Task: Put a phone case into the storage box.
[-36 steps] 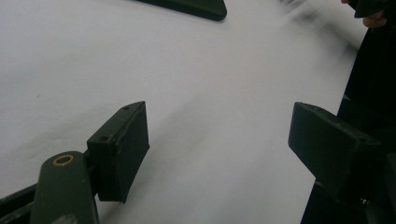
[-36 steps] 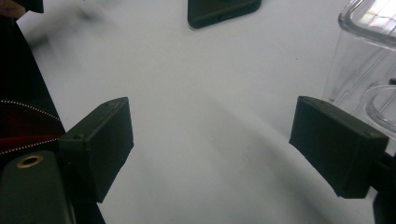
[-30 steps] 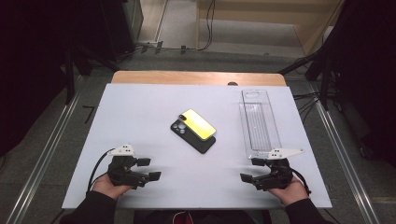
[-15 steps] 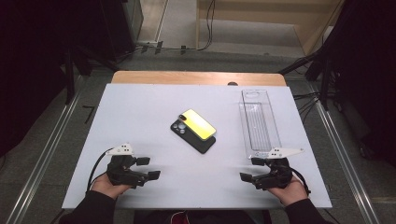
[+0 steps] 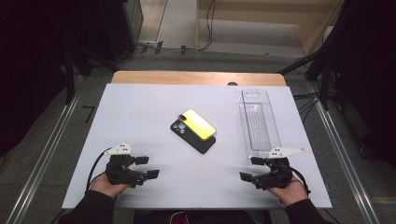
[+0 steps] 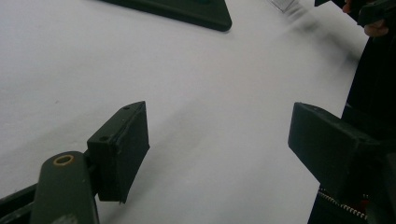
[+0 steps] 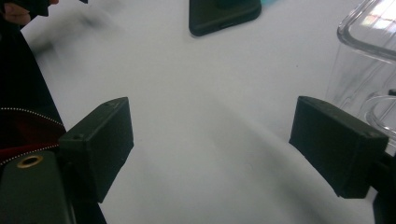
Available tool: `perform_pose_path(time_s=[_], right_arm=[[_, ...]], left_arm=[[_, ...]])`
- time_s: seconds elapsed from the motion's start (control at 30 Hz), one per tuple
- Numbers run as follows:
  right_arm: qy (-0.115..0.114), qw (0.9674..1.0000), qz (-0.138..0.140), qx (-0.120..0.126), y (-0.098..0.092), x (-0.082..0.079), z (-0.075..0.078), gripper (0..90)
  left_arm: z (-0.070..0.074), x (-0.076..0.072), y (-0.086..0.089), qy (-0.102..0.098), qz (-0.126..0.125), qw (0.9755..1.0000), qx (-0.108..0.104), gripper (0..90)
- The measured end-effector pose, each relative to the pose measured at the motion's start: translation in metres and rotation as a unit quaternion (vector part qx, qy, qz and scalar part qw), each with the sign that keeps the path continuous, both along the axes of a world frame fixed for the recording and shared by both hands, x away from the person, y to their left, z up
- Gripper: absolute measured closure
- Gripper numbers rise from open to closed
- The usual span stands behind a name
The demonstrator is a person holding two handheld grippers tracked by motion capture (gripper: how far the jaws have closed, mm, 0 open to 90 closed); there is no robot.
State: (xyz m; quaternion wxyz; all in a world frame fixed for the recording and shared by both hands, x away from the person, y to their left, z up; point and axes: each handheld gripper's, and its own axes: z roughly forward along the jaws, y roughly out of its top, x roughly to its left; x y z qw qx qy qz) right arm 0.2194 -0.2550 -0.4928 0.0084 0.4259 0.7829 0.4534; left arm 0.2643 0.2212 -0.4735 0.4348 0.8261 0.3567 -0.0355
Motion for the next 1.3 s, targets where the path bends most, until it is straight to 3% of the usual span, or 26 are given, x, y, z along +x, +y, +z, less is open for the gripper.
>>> perform_pose_path(time_s=[0.47,0.9,1.03,1.3], right_arm=[[0.015,0.9999,0.002,-0.002,0.002,0.002,-0.001,11.7],[-0.007,0.9997,0.022,-0.004,0.020,0.006,0.015,11.7],[-0.002,0.9995,0.031,0.002,0.026,0.009,0.018,11.7],[-0.004,0.9990,0.041,-0.013,0.039,0.015,0.022,11.7]], left_arm=[[0.001,-0.001,0.001,-0.004,0.005,1.0000,-0.002,20.7],[0.001,-0.001,0.000,-0.004,0.007,1.0000,-0.001,20.7],[0.001,-0.001,0.000,-0.003,0.004,1.0000,0.000,20.6],[0.001,0.000,0.000,-0.002,0.006,1.0000,0.000,20.6]])
